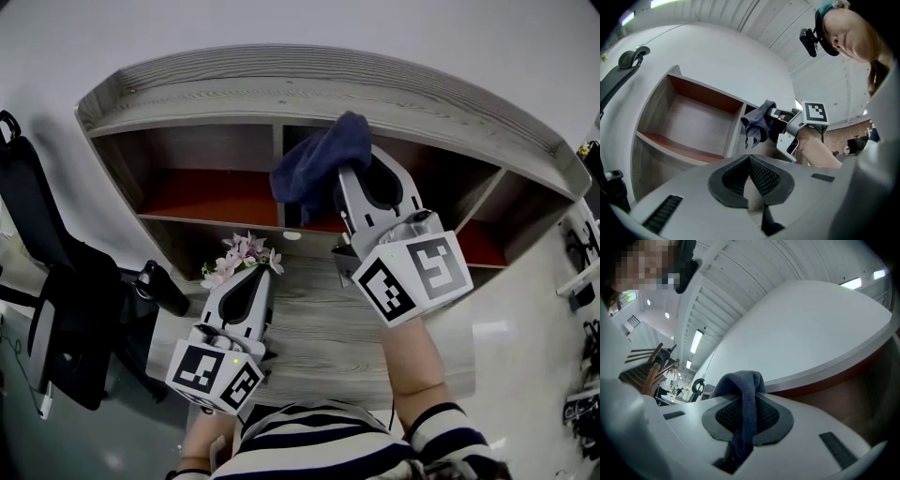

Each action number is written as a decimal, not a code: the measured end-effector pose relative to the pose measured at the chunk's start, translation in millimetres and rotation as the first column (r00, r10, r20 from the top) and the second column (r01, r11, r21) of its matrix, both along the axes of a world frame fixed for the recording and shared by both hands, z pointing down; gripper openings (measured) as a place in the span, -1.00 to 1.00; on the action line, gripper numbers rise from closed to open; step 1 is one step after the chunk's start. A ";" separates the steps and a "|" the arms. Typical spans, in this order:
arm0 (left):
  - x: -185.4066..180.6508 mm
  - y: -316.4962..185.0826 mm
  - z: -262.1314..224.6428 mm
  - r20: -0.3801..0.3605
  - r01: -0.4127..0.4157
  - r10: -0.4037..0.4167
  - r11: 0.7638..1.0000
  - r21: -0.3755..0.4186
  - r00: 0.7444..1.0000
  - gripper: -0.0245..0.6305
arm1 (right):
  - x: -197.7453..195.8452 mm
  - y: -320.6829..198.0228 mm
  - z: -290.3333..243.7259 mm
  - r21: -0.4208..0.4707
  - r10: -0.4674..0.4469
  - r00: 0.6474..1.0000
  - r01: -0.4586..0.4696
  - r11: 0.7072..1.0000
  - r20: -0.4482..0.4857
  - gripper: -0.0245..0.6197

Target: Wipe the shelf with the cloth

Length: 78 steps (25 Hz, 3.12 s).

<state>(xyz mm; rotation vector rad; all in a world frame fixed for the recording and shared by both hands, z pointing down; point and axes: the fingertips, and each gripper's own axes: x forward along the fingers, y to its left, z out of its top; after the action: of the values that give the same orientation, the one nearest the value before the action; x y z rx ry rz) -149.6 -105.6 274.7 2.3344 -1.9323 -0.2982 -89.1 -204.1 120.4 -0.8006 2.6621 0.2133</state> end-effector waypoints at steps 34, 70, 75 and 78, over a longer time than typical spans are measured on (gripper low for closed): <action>72.2 -33.1 2.6 -0.001 -0.214 0.214 0.977 -0.007 0.977 -0.87 | 186.7 -58.8 21.3 -0.198 0.405 0.906 -0.378 0.904 0.121 -0.74; 62.2 -32.0 5.3 0.017 -0.171 0.172 0.985 -0.028 0.985 -0.87 | 241.2 -55.4 25.4 -0.057 0.568 0.823 -0.567 0.822 0.019 -0.74; 65.0 -33.4 8.8 0.017 -0.177 0.178 0.983 -0.040 0.984 -0.87 | 243.1 -56.7 47.7 -0.091 0.571 0.821 -0.568 0.818 0.002 -0.74; 65.9 -34.2 10.9 0.015 -0.180 0.180 0.983 -0.046 0.983 -0.87 | 241.6 -58.2 63.0 -0.112 0.562 0.827 -0.560 0.821 -0.019 -0.74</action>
<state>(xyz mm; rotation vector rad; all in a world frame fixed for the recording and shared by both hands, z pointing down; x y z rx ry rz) -83.6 -139.8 285.6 2.4691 -1.7007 -0.2151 152.5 -262.2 183.5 -1.6108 2.3645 0.1982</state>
